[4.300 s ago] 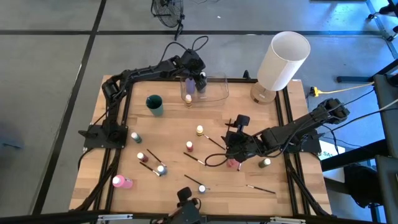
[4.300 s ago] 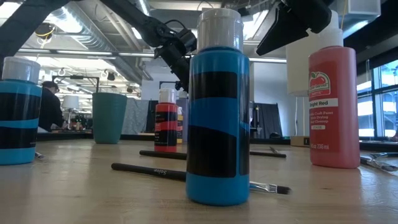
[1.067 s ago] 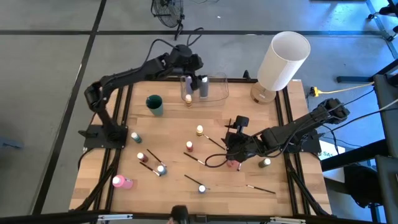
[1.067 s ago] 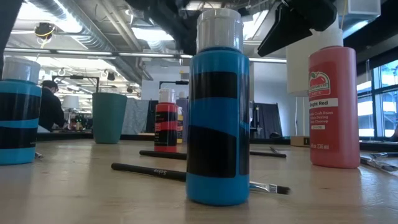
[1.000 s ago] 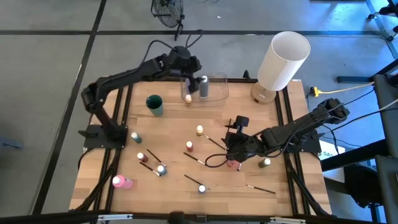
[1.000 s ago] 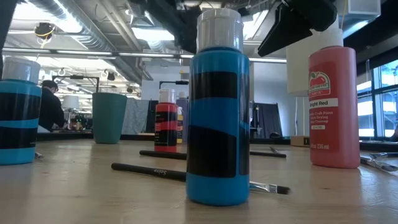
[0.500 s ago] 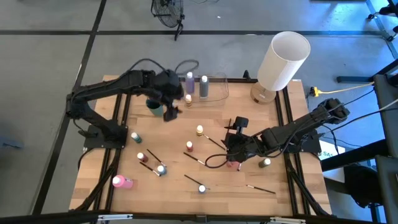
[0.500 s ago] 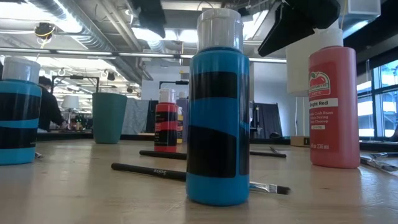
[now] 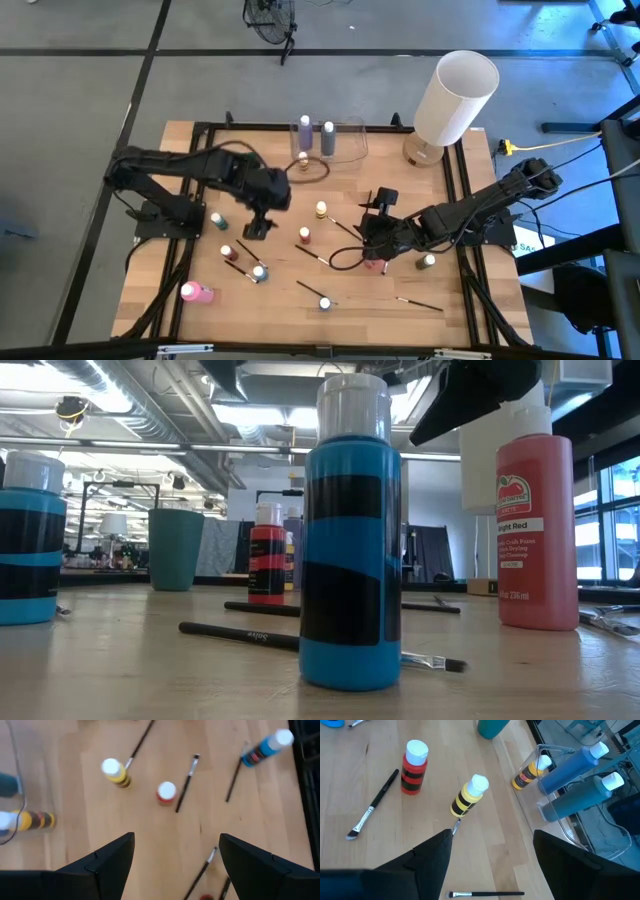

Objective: Pick & Place Paint Supplies
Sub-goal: Put the blue paint bottle into the transparent bin

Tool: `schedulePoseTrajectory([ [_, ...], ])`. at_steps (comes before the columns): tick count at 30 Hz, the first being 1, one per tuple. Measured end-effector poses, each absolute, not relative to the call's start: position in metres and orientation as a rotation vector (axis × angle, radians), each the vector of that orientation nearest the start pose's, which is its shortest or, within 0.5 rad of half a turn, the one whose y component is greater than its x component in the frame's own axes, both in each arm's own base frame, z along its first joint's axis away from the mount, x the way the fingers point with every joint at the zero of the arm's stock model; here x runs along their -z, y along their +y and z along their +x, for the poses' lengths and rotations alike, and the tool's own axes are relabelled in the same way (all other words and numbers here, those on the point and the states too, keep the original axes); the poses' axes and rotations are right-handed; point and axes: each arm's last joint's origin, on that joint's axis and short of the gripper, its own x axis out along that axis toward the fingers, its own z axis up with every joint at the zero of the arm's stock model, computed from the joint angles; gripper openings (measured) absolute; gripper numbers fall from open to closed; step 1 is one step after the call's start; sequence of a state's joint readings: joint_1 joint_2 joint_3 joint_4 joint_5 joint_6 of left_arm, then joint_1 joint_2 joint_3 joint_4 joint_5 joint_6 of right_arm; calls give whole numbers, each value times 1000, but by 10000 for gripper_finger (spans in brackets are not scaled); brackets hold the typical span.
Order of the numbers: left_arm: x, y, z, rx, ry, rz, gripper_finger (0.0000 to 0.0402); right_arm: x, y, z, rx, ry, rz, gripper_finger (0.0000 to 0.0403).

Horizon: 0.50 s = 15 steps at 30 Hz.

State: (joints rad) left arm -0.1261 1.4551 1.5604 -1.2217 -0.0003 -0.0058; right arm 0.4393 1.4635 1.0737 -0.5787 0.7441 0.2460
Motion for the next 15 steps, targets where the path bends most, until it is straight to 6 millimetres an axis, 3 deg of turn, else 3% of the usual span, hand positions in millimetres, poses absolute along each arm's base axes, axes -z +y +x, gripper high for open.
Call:
schedulePoseTrajectory([
  [6, -364, -58, 263, 72, 1103, 144, 288, -256, 107, 273, 364, 755, -326, 284],
  [15, -365, -77, 258, -29, 1073, 148, 288, -256, 108, 274, 333, 758, -336, 284],
])
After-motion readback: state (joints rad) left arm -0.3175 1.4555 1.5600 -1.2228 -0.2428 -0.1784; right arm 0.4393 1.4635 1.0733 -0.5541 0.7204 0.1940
